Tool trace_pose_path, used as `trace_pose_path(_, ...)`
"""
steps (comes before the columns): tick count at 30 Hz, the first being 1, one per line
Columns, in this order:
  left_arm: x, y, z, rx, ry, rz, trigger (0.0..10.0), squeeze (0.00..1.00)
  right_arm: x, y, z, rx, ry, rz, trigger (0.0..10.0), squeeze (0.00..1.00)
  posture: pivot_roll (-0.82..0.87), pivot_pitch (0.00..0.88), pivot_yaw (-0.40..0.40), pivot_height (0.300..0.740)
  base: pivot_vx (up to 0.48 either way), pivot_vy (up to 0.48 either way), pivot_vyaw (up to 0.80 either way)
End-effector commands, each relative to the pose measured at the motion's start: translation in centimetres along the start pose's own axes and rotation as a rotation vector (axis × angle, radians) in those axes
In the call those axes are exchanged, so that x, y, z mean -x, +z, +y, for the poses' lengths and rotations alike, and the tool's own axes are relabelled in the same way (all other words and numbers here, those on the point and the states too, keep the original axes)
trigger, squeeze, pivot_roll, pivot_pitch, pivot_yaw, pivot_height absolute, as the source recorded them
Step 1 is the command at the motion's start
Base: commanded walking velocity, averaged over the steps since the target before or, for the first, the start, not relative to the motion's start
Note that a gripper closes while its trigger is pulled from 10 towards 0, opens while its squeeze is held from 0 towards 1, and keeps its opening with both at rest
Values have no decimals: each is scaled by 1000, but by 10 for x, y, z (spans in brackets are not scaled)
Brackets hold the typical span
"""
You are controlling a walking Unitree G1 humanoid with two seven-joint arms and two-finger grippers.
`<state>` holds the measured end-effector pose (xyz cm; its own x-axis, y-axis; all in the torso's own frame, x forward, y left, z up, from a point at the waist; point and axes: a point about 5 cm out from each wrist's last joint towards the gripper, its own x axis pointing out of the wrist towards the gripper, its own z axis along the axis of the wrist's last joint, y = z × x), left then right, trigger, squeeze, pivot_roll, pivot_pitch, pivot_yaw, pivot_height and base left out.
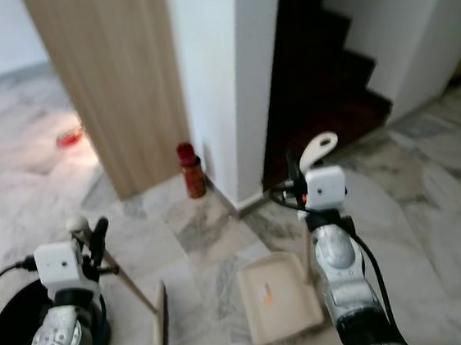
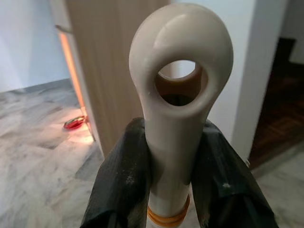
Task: Sweep floor
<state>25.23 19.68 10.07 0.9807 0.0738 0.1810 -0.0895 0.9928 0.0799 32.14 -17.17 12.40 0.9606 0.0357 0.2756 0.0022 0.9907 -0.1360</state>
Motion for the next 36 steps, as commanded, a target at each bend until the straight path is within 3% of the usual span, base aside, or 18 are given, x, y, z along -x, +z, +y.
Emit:
trace_pose_path(1,-5,9,-5,-2,-13,-46,10000,0,0,4,-8,9,-21,-22,10000,0,94,7,55,740,0,0,-800)
trace_pose_path(36,-7,10,-4,4,-7,-52,10000,0,1,4,-9,14,-27,-21,10000,0,91,8,52,740,0,0,-800)
